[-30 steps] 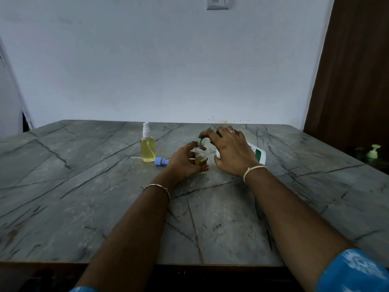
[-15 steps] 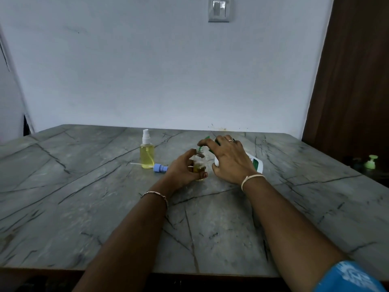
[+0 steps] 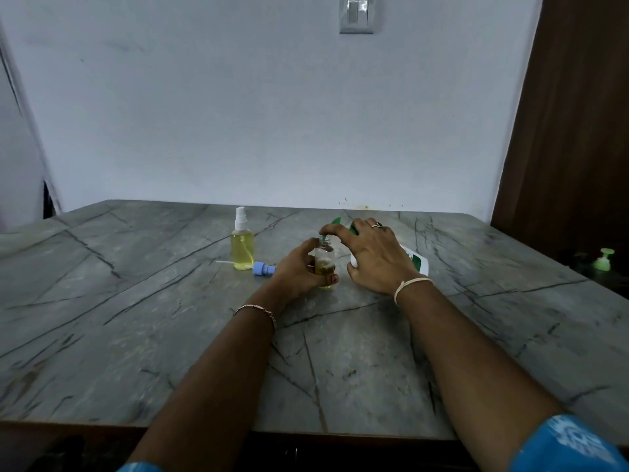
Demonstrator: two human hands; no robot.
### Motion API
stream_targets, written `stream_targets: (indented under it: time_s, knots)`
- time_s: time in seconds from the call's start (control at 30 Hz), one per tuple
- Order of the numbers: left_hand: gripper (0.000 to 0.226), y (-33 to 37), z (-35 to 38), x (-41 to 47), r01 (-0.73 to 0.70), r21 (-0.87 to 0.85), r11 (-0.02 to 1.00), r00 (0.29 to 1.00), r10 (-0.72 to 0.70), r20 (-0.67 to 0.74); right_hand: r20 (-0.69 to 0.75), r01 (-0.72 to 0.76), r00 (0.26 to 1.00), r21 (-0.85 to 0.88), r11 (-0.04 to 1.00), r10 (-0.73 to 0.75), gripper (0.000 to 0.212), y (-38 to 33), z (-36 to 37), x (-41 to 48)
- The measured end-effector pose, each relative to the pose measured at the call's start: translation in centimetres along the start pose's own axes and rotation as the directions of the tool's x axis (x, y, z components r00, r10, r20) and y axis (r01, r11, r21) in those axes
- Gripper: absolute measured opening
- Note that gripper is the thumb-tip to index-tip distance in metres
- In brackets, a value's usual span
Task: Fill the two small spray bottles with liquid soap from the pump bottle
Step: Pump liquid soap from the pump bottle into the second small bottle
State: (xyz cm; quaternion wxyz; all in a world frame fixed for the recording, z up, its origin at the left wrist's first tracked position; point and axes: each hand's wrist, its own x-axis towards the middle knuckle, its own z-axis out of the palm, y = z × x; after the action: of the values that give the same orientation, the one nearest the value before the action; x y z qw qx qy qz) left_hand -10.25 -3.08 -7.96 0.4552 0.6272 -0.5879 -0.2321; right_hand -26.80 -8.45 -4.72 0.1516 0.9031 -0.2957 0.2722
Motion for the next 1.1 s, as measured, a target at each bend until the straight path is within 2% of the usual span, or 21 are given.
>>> stream_targets:
  time_s: [0.07,0.23,0.33,0.43,0.67,0.8,0.87,0.93,1.03,1.1]
  knots:
    - [0.064,-0.24,-0.06,0.01,0.006,0.004,1.0,1.0,-0.006,0.001,-0.008,-0.004,1.0,0.014,1.0,0.005,0.065,-0.06,0.09,0.16]
    - [0.1,-0.12,0.23,0.1,-0.008,0.008,1.0,1.0,0.008,-0.021,-0.006,0.009,1.0,-0.004,1.0,-0.009,0.07,0.14,0.13,0.19]
    - [0.087,-0.3,0.3,0.2,-0.019,0.046,0.999,0.999,0.02,-0.033,-0.006,0.031,0.999,-0.016,0.999,-0.031,0.076,0.3,0.07,-0.04]
    - [0.07,-0.32,0.21,0.11,-0.013,-0.001,1.0,0.999,0.013,-0.031,-0.003,0.034,0.999,-0.018,0.999,-0.034,0.077,0.24,0.04,0.01]
    - [0.061,-0.68,0.09,0.3,-0.046,-0.004,0.999,0.999,0.046,0.002,-0.021,-0.012,1.0,0.035,0.999,0.013,0.066,0.06,0.25,0.32]
    - [0.06,-0.98,0.17,0.55,-0.04,0.008,0.999,0.999,0.04,-0.01,-0.029,0.002,1.0,0.014,1.0,-0.002,0.067,0.04,0.29,0.26]
    - [0.059,-0.76,0.14,0.47,-0.037,0.013,0.999,0.999,0.037,-0.016,-0.019,0.02,1.0,-0.01,1.0,-0.02,0.072,0.17,0.1,0.09]
    - [0.068,-0.58,0.2,0.41,-0.033,0.006,0.999,0.999,0.033,-0.017,-0.012,0.033,0.999,-0.031,0.999,-0.034,0.082,0.26,-0.12,-0.1]
    - [0.078,-0.57,0.27,0.56,-0.021,0.001,1.0,1.0,0.021,-0.019,-0.009,0.023,1.0,0.01,1.0,-0.023,0.098,0.23,-0.31,-0.17]
    - [0.072,-0.59,0.16,0.56,-0.021,0.01,1.0,1.0,0.021,-0.015,-0.002,0.002,1.0,0.052,0.999,-0.002,0.098,0.17,-0.28,-0.08]
